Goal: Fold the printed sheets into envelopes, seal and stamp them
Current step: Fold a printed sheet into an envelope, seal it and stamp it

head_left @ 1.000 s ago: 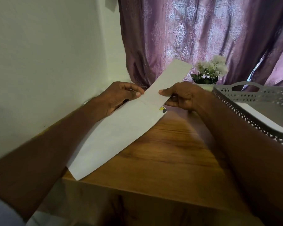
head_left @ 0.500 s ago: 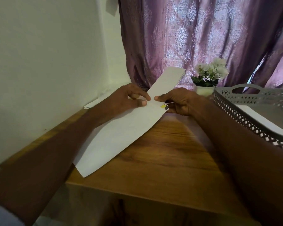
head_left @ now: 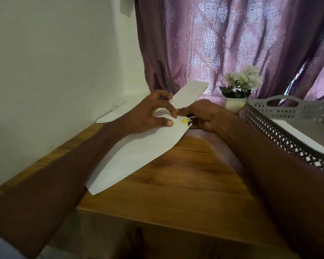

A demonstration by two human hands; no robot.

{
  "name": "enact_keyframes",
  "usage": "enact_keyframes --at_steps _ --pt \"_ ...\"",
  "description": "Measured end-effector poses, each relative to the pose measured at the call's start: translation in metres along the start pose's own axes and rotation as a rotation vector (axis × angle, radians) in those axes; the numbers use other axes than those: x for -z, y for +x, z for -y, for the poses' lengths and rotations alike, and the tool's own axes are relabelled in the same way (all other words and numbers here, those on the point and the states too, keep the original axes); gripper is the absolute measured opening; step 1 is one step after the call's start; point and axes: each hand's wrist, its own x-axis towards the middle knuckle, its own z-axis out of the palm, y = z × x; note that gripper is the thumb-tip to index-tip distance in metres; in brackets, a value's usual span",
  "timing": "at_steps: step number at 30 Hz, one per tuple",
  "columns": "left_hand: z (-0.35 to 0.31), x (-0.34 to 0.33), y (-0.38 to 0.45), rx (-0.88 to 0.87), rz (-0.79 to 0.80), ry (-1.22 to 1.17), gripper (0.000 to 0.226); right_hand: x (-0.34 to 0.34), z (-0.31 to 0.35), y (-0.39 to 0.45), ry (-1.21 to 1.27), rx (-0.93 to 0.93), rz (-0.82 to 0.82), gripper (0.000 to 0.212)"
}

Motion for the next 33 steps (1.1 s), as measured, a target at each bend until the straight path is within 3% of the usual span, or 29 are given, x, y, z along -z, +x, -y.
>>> enact_keyframes --at_steps 12,14,18,20,23,26,32,33 --pt "-0.008 -0.001 0.0 0.071 -0.041 -0.048 0.011 0.015 0.003 -0.003 0.03 -0.161 0.176 0.037" --pt "-0.008 -0.002 0.0 0.087 -0.055 -0.067 0.017 0.011 0.002 -0.004 0.076 -0.171 0.194 0.033" --pt "-0.006 0.005 -0.001 0.181 -0.06 -0.091 0.05 0.008 0.003 -0.001 0.118 -0.13 0.159 0.035" --pt "-0.001 0.012 -0.002 0.368 -0.071 -0.155 0.048 0.01 0.004 -0.001 0.165 -0.095 0.143 0.027" --pt "0.006 0.017 -0.003 0.567 -0.047 -0.314 0.023 0.014 0.003 -0.002 0.231 -0.086 0.142 0.028" --pt "0.003 0.014 -0.006 0.588 -0.001 -0.582 0.007 0.011 0.003 -0.005 0.271 -0.067 0.105 0.03" --pt "0.006 0.014 -0.003 0.678 0.017 -0.788 0.006 0.005 0.003 -0.005 0.293 0.011 -0.066 0.039" --pt "0.008 0.014 -0.003 0.694 0.028 -0.797 0.015 0.004 0.003 -0.005 0.294 0.023 -0.067 0.039"
